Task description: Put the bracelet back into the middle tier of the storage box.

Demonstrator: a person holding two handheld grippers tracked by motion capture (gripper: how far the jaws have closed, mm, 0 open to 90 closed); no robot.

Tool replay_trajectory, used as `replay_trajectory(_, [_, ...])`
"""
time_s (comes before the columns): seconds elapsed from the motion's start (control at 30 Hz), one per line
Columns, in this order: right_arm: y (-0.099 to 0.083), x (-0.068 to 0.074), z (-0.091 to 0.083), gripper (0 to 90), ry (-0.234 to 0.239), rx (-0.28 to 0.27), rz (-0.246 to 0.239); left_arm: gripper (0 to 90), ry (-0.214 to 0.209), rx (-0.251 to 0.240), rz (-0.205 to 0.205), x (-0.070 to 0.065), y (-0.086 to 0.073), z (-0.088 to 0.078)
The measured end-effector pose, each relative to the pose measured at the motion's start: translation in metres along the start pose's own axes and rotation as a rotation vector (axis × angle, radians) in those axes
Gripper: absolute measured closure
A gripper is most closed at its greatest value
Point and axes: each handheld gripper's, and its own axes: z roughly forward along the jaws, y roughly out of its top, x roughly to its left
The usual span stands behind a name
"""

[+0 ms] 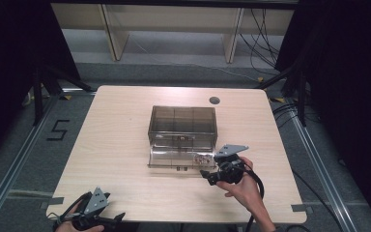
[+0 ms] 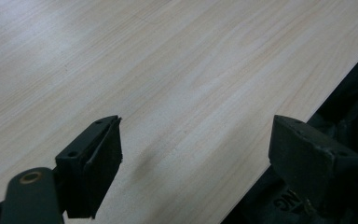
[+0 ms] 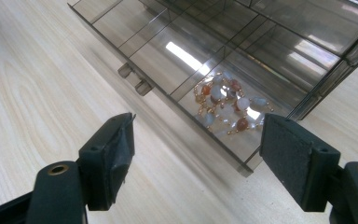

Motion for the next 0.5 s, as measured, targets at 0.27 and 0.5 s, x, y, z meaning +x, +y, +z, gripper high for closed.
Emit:
replay_trajectory(0.27, [-0.0045,0.0025,-0.0004,27.1,0.017,-0.015,-0.016,17.2,-0.003,-0.004,-0.001,0.0001,-0.0001,0.0003])
replay_trajectory(0.5, [-0.0089,0.0059,-0.0025,27.1,0.022,-0.017,-0.032,17.1,0.000,0.000,0.000,0.0000,0.0000,0.0000])
